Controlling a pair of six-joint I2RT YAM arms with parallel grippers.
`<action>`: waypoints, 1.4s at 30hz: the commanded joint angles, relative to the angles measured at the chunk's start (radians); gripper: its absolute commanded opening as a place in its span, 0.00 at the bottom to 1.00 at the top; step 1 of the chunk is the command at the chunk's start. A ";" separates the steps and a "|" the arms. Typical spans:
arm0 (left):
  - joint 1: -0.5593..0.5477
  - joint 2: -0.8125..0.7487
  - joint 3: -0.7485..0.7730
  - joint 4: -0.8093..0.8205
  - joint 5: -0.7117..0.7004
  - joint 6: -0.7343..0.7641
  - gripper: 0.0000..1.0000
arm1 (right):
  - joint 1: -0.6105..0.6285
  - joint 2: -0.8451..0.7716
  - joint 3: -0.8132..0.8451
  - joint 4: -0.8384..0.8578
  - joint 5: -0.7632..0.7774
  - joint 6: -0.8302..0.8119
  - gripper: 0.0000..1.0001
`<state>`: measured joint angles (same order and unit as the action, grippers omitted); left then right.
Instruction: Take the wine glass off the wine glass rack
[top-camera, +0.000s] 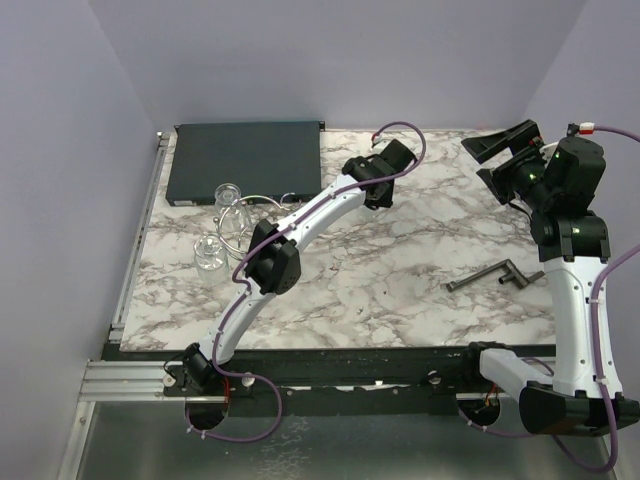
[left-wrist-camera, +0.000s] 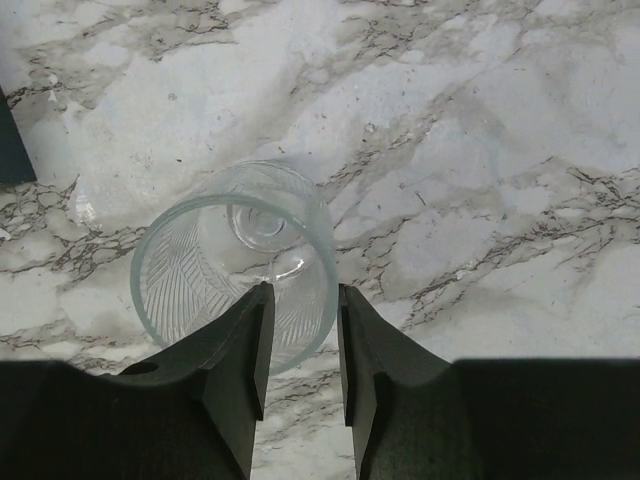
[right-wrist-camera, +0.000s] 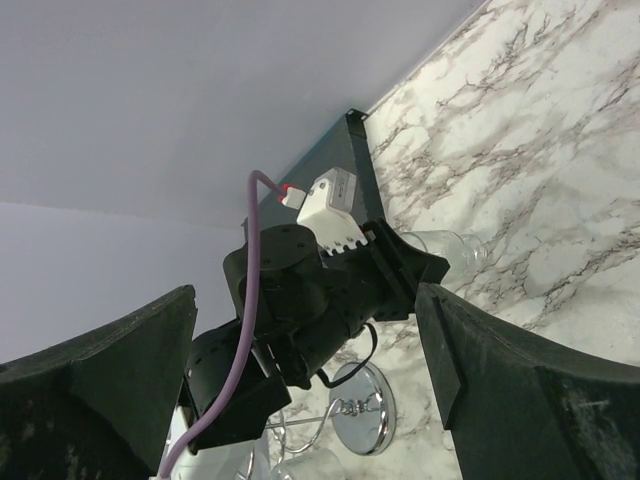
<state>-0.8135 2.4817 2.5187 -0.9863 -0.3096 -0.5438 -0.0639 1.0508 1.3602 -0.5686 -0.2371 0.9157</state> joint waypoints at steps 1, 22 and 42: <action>-0.008 -0.047 0.068 -0.008 -0.036 0.028 0.38 | 0.002 -0.009 0.003 0.029 -0.026 -0.006 0.98; -0.034 -0.191 0.106 -0.003 -0.036 0.038 0.42 | 0.001 -0.008 0.014 0.006 -0.063 -0.028 0.98; -0.055 -0.555 -0.033 0.035 -0.057 0.044 0.50 | 0.053 -0.040 -0.173 0.060 -0.305 -0.038 0.97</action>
<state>-0.8627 2.0525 2.5393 -0.9745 -0.3313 -0.5117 -0.0532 1.0290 1.2388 -0.5632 -0.4618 0.8707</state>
